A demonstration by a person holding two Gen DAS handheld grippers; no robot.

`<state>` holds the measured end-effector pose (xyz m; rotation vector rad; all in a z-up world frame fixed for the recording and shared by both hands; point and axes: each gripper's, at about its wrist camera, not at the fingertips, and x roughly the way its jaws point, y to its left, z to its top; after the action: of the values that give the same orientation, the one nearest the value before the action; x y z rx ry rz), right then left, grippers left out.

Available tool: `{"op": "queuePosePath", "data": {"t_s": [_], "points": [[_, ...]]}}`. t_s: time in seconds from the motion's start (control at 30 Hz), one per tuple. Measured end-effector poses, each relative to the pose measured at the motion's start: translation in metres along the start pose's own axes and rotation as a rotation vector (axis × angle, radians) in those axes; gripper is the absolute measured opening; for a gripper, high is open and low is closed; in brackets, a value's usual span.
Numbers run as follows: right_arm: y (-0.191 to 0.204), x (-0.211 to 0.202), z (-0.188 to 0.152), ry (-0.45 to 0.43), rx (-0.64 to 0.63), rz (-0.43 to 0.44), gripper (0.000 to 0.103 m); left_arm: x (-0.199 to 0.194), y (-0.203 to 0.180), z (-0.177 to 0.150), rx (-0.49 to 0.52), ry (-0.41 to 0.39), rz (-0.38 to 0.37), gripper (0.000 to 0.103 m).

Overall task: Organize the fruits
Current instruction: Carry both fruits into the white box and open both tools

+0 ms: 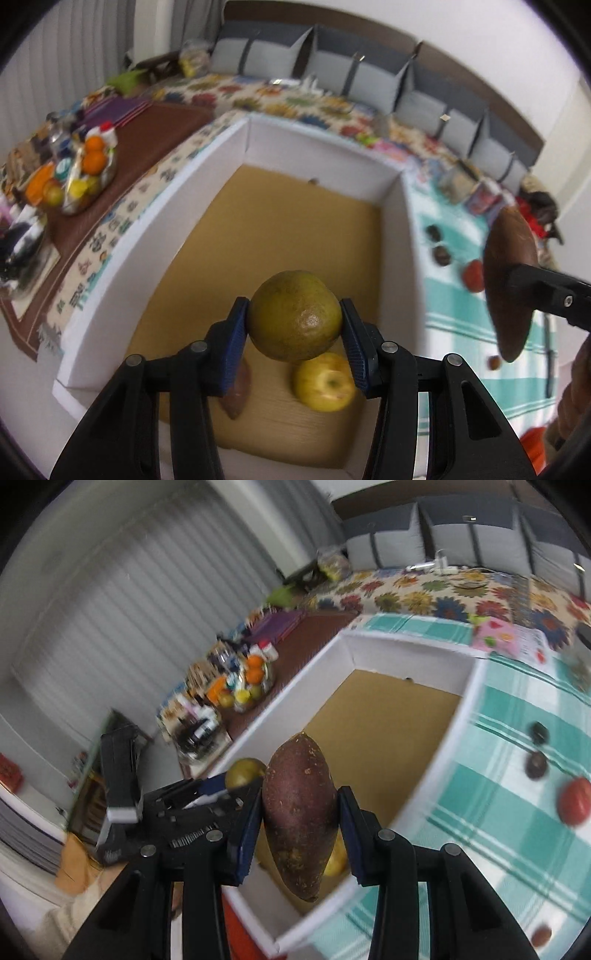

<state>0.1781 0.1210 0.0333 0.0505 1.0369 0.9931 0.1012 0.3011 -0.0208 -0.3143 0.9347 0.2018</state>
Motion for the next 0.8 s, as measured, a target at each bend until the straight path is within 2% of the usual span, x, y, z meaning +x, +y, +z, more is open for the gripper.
{"op": "queuePosePath", "data": {"t_s": [0.2,0.33,0.47,0.6,0.67,0.7,0.73,0.77,0.8], "points": [[-0.009,0.093,0.003,0.185,-0.042,-0.133,0.041,0.067,0.007,-0.011,-0.014,0.146,0.093,0.050],[-0.020,0.128,-0.003,0.246,-0.088,-0.227,0.041,0.081,0.009,-0.017,-0.009,0.180,0.133,0.051],[-0.028,0.144,-0.007,0.272,-0.118,-0.270,0.041,0.080,0.008,-0.015,0.011,0.165,0.181,0.051],[-0.035,0.149,-0.010,0.283,-0.130,-0.302,0.042,0.076,0.007,-0.013,0.013,0.149,0.186,0.053],[-0.036,0.146,-0.009,0.261,-0.124,-0.302,0.043,0.072,0.003,-0.012,0.029,0.124,0.211,0.065],[-0.037,0.142,-0.007,0.243,-0.121,-0.302,0.044,0.072,0.003,-0.012,0.031,0.115,0.219,0.067],[-0.037,0.138,-0.004,0.230,-0.117,-0.303,0.048,0.072,0.002,-0.011,0.031,0.104,0.219,0.072],[-0.036,0.136,-0.002,0.219,-0.113,-0.301,0.057,0.069,0.002,-0.011,0.030,0.095,0.220,0.075],[-0.036,0.128,0.002,0.196,-0.105,-0.296,0.063,0.066,0.001,-0.012,0.028,0.082,0.221,0.076]]}}
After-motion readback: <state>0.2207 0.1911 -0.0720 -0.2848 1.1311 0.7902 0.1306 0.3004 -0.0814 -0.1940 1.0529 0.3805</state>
